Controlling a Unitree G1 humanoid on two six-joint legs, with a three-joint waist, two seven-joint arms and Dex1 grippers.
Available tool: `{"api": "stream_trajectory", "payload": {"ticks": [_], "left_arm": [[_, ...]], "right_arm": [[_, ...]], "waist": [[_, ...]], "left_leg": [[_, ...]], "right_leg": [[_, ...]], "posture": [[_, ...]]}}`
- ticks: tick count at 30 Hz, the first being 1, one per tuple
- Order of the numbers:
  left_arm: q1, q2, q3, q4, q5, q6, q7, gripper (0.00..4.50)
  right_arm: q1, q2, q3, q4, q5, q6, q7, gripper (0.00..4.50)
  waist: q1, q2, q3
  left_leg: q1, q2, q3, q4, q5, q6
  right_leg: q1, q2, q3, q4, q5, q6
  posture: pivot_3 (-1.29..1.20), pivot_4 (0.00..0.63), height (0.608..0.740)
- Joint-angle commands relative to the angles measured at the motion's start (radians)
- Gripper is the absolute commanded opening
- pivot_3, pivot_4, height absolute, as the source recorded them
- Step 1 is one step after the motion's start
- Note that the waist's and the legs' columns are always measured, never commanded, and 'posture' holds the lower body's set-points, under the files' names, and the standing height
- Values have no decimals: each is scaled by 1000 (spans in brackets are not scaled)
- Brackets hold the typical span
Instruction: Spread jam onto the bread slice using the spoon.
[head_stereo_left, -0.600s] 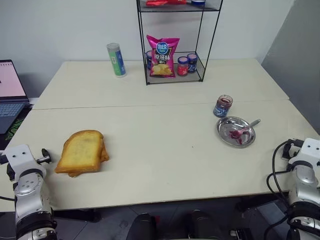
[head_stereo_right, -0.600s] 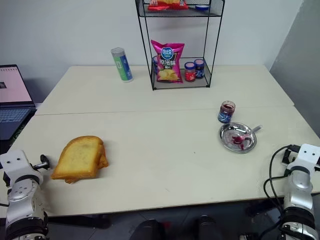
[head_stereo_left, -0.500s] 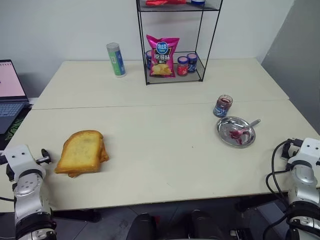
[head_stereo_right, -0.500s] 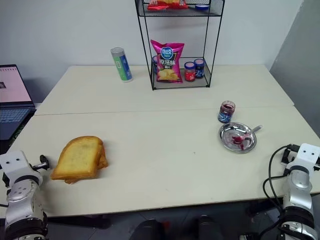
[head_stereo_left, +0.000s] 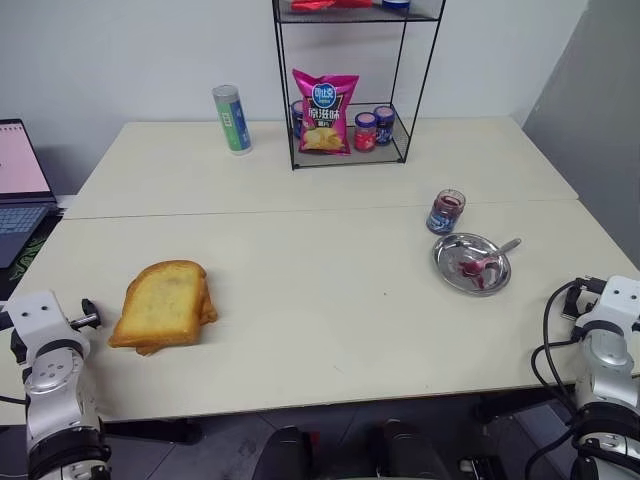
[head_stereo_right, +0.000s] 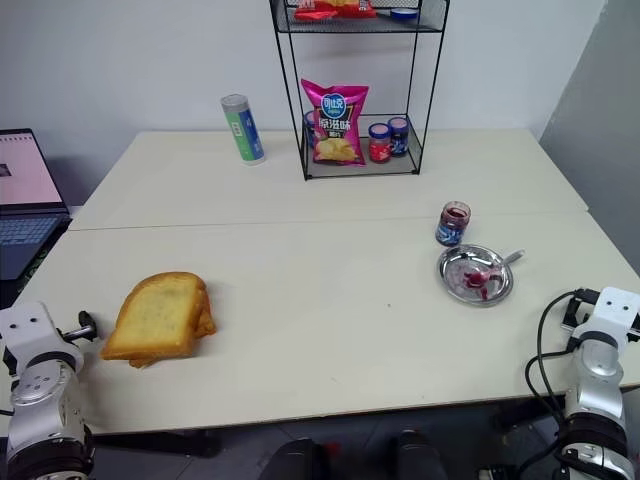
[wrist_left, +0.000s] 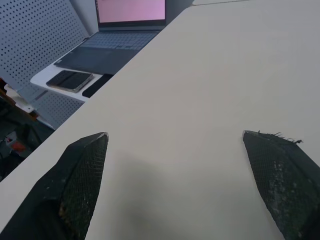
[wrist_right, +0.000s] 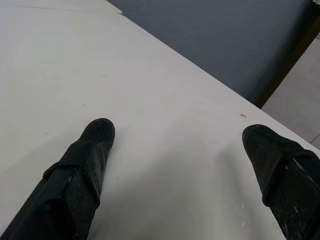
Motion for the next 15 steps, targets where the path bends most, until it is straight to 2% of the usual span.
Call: {"api": "stream_trajectory", "payload": {"ticks": [1,3,7,10,13,15], "left_arm": [[11,47,33,-36,-11,25,-15,4500],[22,89,51,-71,-48,36,-87,4500],[30,167,135,-113,-227,151,-305,4500],[74,230,177,-159,-380,344,-504,4500],[120,263,209,-197,-466,472,-601,4500],[235,281,255,-316,-592,644,-710,4500]], "right_arm": [[-26,-19,-10,-118,29,41,26,4474],[-47,-35,9,-228,86,70,130,4474],[-60,-64,76,-471,244,231,371,4474],[-87,-130,197,-611,269,321,543,4474],[-112,-147,258,-678,315,397,641,4474],[-144,-159,353,-743,365,472,761,4474]], "waist": [[0,0,1],[-4,1,3],[-15,1,6],[-16,1,6],[-20,1,6],[-20,0,7]], "left_leg": [[0,0,0,0,0,0],[-1,0,0,0,0,0],[-4,3,0,0,0,0],[-5,4,-1,0,-1,-2],[-5,5,-2,0,-2,-3],[-6,5,-4,0,-2,-3]], "right_leg": [[0,0,0,0,0,0],[-1,0,0,0,0,0],[-4,2,-1,0,0,0],[-4,2,-4,0,-1,-2],[-4,2,-6,-1,-2,-3],[-4,2,-9,-2,-3,-5]], "posture": [[0,150,740],[0,150,740],[0,150,740],[0,150,740],[0,150,740],[0,150,740]]}}
